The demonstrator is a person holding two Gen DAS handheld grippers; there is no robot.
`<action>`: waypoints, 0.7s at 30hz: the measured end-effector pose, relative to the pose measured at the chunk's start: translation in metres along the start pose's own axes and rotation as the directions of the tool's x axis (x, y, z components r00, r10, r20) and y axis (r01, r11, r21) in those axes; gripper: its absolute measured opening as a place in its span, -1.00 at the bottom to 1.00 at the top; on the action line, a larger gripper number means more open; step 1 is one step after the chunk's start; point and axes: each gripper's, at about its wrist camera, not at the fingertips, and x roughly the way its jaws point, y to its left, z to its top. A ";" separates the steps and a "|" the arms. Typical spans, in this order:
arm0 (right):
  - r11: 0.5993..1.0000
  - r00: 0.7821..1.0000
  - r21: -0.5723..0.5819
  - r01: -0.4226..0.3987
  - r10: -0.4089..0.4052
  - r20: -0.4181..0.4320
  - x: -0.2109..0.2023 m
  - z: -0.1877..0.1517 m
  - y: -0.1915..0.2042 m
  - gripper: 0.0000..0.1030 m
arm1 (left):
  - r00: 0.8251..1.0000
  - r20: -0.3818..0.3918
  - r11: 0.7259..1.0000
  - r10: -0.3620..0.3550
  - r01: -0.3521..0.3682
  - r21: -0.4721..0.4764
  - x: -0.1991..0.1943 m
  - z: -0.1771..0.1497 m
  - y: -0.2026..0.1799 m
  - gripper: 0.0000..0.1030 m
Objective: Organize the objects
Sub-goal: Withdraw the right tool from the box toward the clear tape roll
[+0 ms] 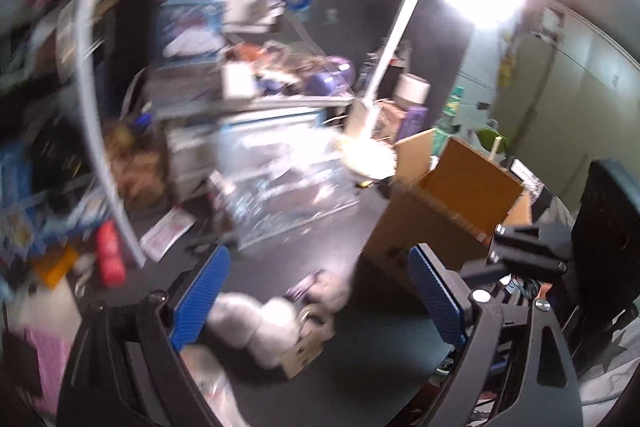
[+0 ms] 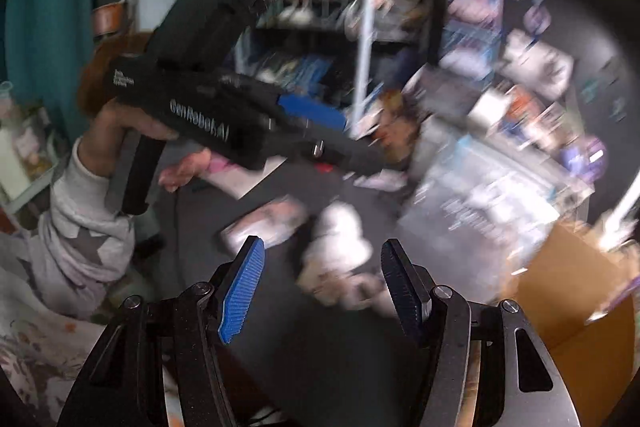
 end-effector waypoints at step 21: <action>0.975 0.974 0.199 0.099 -0.054 -0.218 0.124 -0.065 -0.052 -0.34 | 0.999 0.019 0.993 0.035 -0.033 -0.111 -0.004 -0.071 0.028 0.74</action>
